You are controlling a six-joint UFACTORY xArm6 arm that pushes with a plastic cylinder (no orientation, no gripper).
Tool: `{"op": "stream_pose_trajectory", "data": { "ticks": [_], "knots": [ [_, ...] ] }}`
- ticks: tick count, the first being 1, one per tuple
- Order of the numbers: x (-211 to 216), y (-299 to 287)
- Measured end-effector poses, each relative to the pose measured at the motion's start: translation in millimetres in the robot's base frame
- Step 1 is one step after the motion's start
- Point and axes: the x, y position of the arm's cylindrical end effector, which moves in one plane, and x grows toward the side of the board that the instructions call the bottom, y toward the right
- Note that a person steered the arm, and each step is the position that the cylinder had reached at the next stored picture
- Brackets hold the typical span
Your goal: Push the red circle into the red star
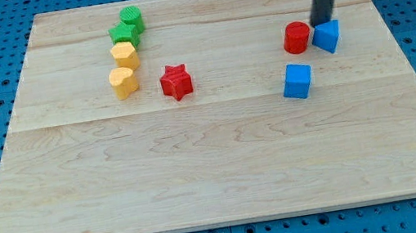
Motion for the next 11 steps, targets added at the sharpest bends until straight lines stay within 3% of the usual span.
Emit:
{"op": "stream_pose_trajectory", "data": {
  "ticks": [1, 3, 4, 6, 8, 9, 10, 11],
  "knots": [
    [12, -23],
    [28, -135],
    [32, -92],
    [34, -218],
    [17, -140],
    [75, -162],
    [85, -229],
    [85, -209]
  ]
}}
